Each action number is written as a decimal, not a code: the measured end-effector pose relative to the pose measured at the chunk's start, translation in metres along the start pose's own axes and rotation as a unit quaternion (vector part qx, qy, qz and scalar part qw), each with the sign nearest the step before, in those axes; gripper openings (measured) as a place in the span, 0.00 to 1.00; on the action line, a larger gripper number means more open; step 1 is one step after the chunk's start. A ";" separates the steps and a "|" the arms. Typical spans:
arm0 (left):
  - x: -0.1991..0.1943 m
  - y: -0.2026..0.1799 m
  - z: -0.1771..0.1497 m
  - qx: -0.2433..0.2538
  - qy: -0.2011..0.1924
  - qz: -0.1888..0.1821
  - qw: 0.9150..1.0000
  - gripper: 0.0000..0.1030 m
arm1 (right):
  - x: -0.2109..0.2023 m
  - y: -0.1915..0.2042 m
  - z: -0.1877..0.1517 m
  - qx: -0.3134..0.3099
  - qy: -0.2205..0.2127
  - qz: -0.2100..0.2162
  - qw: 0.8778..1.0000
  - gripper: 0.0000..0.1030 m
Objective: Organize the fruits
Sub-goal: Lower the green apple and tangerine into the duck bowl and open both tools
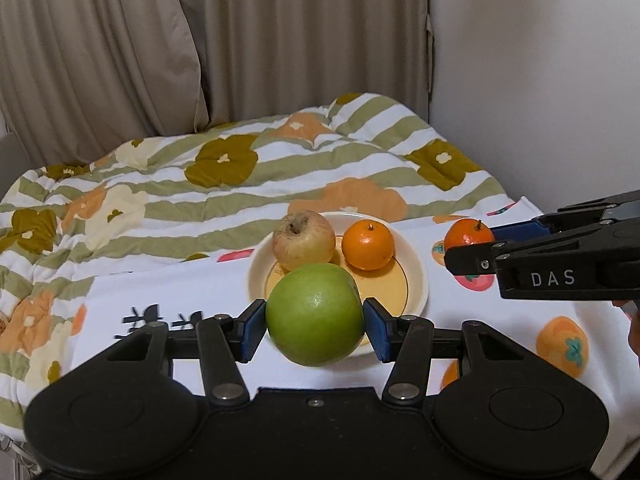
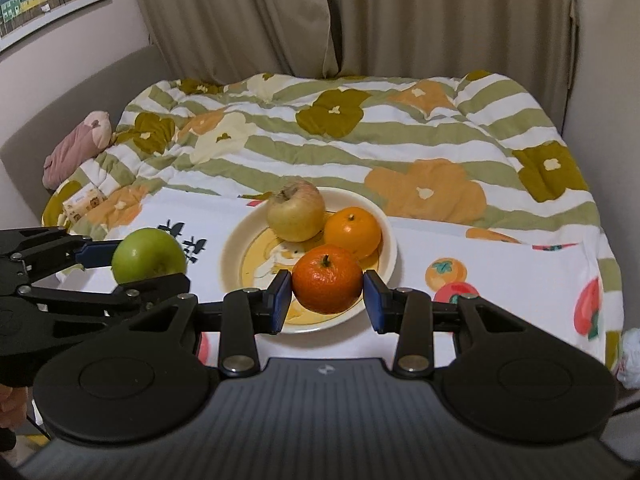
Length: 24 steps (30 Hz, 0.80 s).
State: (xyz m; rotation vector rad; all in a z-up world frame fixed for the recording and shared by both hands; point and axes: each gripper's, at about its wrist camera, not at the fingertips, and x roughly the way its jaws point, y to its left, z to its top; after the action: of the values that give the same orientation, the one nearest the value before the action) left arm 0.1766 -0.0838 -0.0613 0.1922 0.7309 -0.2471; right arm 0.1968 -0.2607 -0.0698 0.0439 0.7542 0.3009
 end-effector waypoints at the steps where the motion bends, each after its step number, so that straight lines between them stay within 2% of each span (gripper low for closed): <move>1: 0.009 -0.003 0.002 -0.001 0.004 0.001 1.000 0.55 | 0.006 -0.004 0.001 -0.004 0.003 0.002 1.000 0.52; 14: 0.091 -0.031 0.005 0.017 0.070 0.005 0.997 0.55 | 0.065 -0.040 0.006 -0.020 0.036 0.018 0.999 0.52; 21: 0.104 -0.038 0.003 0.026 0.093 0.004 0.995 0.55 | 0.074 -0.047 0.005 -0.014 0.043 0.024 0.999 0.52; 22: 0.103 -0.038 0.003 0.027 0.092 0.003 0.995 0.56 | 0.075 -0.047 0.006 -0.013 0.043 0.025 0.999 0.52; 24: 0.097 -0.039 0.004 0.034 0.079 0.006 0.996 0.71 | 0.075 -0.047 0.006 -0.015 0.041 0.027 0.999 0.52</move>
State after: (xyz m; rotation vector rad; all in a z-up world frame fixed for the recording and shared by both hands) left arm 0.2373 -0.1372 -0.1278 0.2827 0.8779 -0.2473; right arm 0.2642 -0.2836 -0.1220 0.0241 0.8308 0.3666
